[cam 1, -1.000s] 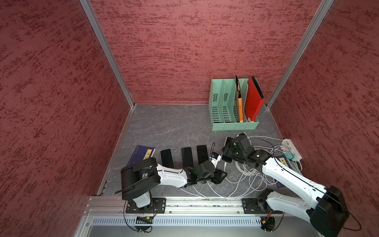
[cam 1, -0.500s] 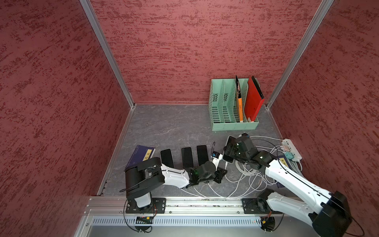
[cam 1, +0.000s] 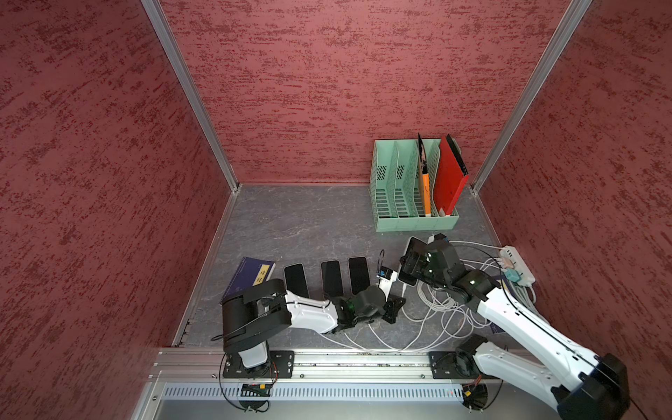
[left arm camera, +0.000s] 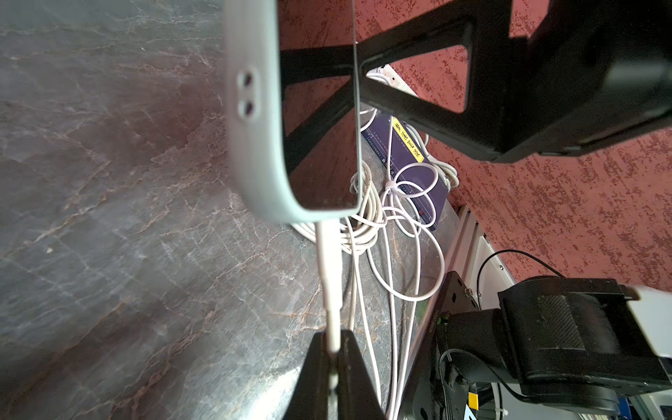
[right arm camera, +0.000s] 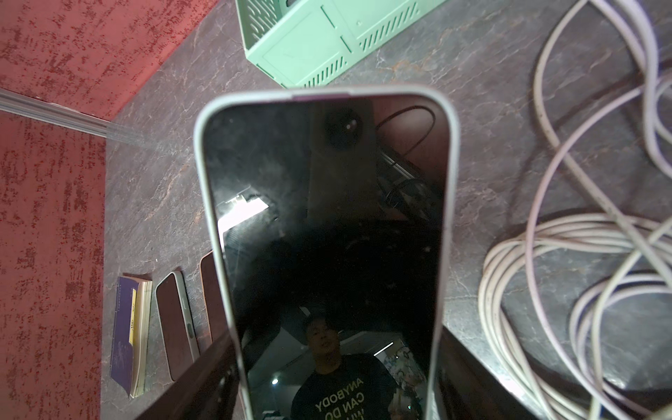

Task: Unplug the charging cable from the phone
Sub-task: Remove the charging cable from the phone, then place the phone at the center of the board.

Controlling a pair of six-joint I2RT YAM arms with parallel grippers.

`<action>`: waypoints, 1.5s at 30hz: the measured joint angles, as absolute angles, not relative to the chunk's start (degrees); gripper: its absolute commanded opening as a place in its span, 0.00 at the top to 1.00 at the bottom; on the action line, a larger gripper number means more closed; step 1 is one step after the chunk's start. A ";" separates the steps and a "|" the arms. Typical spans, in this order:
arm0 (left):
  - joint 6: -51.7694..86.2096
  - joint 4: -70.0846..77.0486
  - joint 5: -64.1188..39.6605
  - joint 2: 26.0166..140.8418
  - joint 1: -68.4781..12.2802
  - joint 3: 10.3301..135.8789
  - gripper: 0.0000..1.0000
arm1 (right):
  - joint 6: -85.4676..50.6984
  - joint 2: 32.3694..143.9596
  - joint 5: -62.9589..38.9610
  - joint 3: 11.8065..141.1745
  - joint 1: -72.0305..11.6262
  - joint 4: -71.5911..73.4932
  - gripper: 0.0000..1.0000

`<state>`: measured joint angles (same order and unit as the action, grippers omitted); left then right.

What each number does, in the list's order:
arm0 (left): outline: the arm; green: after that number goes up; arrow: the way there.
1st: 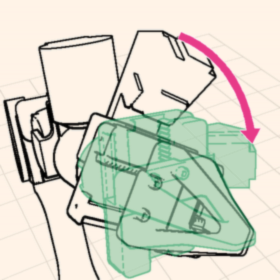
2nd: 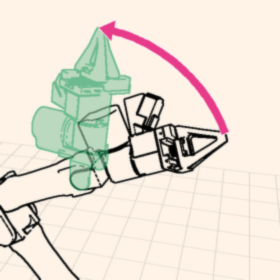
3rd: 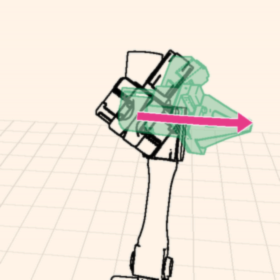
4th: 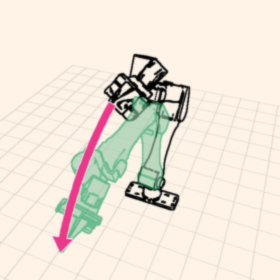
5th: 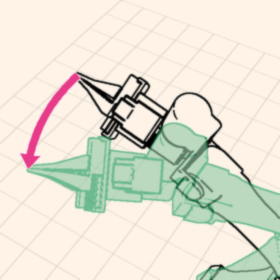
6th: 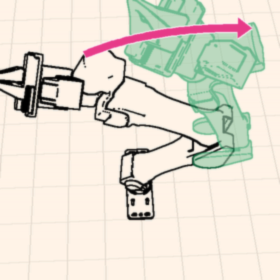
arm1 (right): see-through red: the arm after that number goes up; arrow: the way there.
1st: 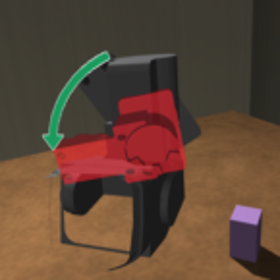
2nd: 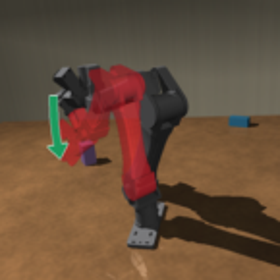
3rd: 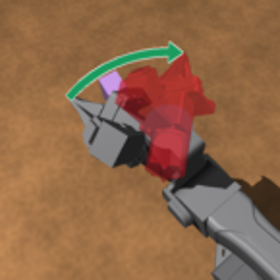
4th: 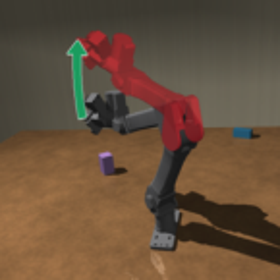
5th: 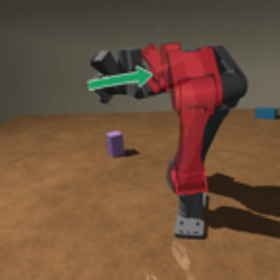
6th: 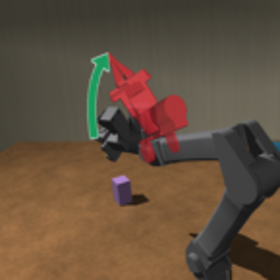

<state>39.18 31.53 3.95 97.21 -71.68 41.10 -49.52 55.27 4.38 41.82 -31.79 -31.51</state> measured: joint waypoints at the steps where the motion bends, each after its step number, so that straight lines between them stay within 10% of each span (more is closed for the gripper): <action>1: 38.92 31.55 4.19 97.21 -71.85 41.19 1.00 | -49.04 55.22 4.43 41.82 -31.79 -31.57 0.98; 11: 37.43 30.81 3.70 97.21 -73.67 41.25 1.00 | -45.41 57.39 6.68 45.74 -31.48 -31.27 1.00; 16: 36.36 28.75 4.40 95.92 -73.56 41.12 0.39 | -44.53 59.05 6.68 46.87 -31.42 -31.62 1.00; 24: 32.69 16.16 7.92 75.72 -73.12 39.20 0.02 | -42.96 62.08 6.70 47.94 -31.33 -36.73 0.98; 34: 32.99 -1.98 13.28 51.53 -63.92 37.12 0.00 | -39.55 77.19 5.61 48.71 -31.46 -37.06 0.97; 45: 39.00 -8.47 7.38 48.25 -50.74 33.85 0.01 | -37.65 89.93 5.23 52.07 -35.24 -36.45 0.61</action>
